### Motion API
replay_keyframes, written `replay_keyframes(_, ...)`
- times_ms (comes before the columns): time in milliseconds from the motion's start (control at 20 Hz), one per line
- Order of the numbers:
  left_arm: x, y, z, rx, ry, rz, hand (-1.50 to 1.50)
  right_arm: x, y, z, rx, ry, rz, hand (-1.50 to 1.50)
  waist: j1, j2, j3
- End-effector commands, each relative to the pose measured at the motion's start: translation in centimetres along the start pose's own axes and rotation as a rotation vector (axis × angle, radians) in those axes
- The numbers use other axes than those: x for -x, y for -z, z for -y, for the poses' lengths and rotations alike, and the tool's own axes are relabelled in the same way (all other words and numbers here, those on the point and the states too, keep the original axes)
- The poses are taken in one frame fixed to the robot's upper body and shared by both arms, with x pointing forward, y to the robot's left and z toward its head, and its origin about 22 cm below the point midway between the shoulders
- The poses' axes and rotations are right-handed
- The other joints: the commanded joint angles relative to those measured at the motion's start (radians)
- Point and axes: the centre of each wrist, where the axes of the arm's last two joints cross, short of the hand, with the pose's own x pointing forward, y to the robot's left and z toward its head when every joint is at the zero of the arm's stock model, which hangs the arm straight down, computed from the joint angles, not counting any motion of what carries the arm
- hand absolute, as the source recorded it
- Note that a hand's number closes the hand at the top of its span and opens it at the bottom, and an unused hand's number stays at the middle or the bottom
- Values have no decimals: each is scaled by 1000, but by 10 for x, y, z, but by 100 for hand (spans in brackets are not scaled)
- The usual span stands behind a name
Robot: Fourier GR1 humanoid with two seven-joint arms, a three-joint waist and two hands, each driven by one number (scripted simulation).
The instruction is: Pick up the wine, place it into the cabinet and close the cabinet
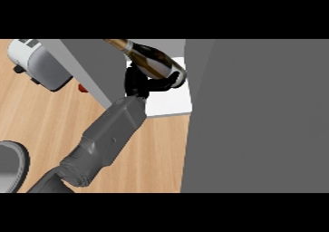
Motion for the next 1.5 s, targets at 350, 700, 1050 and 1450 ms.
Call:
replay_keyframes(350, 27, -24, -15, 16, 1, -20, 150, 1, 7, -11, -37, 1, 8, -150, -28, 5, -1)
replay_keyframes(700, 10, -20, 13, -35, -66, 18, 150, 9, 6, -3, -39, 0, -5, -150, -46, 6, 0)
replay_keyframes(1050, 12, -21, 12, -91, -95, 41, -150, 13, 11, -7, -28, 27, 4, -150, -52, 13, 0)
replay_keyframes(1450, 6, -13, 19, -115, -6, 38, -150, 8, 4, -9, -36, 28, 5, -150, -44, 9, 0)
